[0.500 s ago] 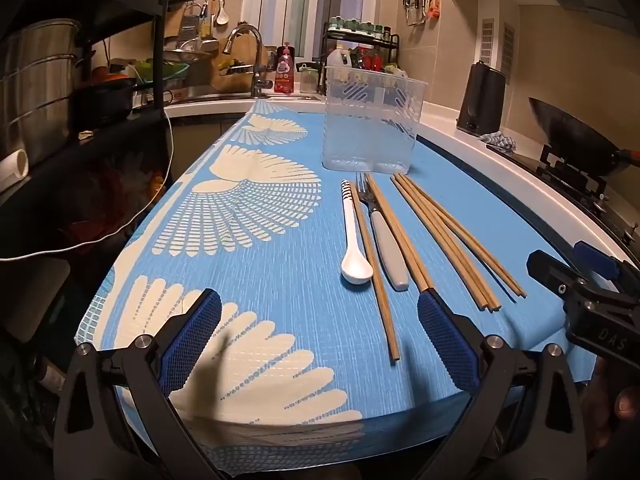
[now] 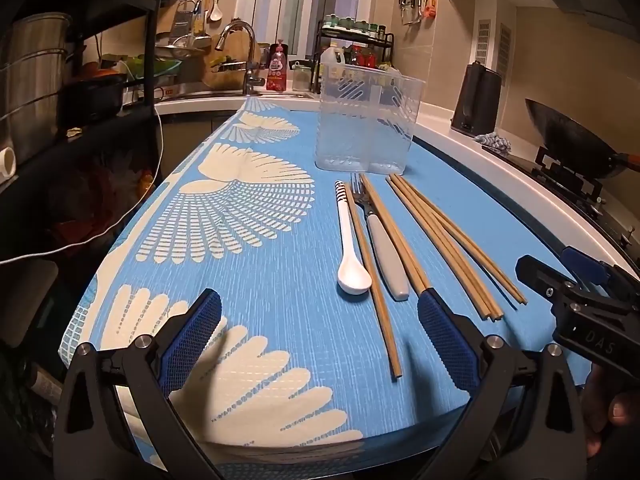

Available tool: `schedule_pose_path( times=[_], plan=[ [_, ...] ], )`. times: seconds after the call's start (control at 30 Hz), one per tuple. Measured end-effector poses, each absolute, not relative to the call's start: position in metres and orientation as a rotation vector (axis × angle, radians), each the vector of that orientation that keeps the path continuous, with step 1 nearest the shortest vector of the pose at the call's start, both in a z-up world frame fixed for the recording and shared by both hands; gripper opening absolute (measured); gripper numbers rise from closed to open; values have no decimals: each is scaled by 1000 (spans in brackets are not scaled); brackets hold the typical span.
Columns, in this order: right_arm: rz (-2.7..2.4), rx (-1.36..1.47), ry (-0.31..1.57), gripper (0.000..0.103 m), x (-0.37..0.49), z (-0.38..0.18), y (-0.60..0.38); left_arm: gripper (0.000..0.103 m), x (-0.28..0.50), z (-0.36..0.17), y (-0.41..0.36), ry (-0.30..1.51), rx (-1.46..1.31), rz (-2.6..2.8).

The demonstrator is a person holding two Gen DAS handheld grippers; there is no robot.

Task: Organize utensils
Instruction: 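Move left tool toward the white spoon while right tool approaches a wooden chopstick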

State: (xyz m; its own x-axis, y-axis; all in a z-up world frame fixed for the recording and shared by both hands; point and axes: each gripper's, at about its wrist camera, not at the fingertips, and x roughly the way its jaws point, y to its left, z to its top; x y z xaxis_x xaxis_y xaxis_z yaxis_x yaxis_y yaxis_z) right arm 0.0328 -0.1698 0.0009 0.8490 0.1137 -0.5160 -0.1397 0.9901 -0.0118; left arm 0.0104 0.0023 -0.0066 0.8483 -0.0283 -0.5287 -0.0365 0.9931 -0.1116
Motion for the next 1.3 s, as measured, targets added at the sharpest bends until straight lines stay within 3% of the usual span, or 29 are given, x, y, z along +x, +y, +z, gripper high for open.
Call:
schedule_pose_path(
  times=[1.03,1.3],
  plan=[
    [89,-81,538,84,30,-2,-181,96,18,-3,-18,505,-115,-23],
    [113,-68,540,77,34,-6,-173,96,12,-5,-12,501,-116,-26]
  ],
)
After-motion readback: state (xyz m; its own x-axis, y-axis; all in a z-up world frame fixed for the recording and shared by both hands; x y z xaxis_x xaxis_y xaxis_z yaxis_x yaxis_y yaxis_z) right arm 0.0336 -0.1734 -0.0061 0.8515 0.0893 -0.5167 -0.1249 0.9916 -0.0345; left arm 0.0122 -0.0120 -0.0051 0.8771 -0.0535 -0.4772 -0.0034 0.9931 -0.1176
